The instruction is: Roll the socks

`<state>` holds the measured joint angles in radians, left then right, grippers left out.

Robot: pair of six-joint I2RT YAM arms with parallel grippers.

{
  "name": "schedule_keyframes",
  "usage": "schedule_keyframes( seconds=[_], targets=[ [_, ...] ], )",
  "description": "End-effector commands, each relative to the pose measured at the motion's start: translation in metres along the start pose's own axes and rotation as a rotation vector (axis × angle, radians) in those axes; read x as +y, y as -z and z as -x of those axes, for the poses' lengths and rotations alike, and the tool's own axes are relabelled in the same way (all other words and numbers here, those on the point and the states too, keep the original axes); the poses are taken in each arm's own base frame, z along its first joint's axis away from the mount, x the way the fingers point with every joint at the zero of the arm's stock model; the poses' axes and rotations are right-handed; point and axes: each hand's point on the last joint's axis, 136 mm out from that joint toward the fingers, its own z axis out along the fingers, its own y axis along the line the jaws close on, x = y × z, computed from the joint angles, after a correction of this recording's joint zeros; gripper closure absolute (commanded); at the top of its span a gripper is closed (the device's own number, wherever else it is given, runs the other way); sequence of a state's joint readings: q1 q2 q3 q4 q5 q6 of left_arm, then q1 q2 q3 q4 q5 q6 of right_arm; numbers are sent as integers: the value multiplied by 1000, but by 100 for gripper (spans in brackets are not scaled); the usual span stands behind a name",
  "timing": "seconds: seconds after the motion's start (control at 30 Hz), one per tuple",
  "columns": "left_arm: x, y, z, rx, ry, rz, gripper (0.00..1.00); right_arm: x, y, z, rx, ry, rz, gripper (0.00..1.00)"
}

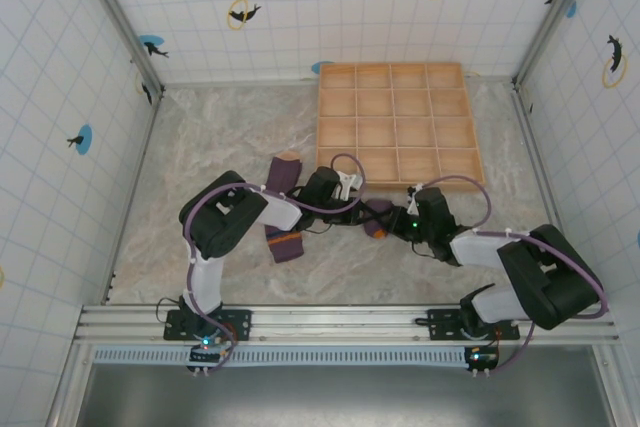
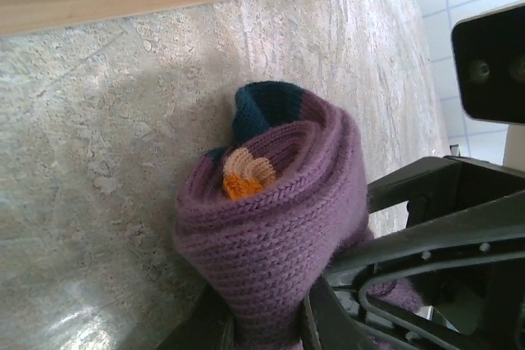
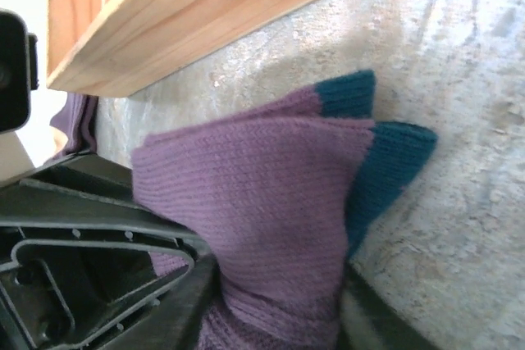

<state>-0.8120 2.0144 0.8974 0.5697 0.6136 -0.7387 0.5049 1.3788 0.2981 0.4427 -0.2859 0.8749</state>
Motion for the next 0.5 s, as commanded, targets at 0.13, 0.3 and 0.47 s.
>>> schedule_keyframes(
  seconds=[0.13,0.3,0.47],
  targets=[
    [17,-4,-18,35,50,52,81,-34,0,-37,152,-2,-136,88],
    [9,7,-10,5,45,49,52,-22,8,-27,101,39,-99,96],
    [-14,20,9,-33,22,18,30,-7,21,-7,55,74,-63,100]
  ],
)
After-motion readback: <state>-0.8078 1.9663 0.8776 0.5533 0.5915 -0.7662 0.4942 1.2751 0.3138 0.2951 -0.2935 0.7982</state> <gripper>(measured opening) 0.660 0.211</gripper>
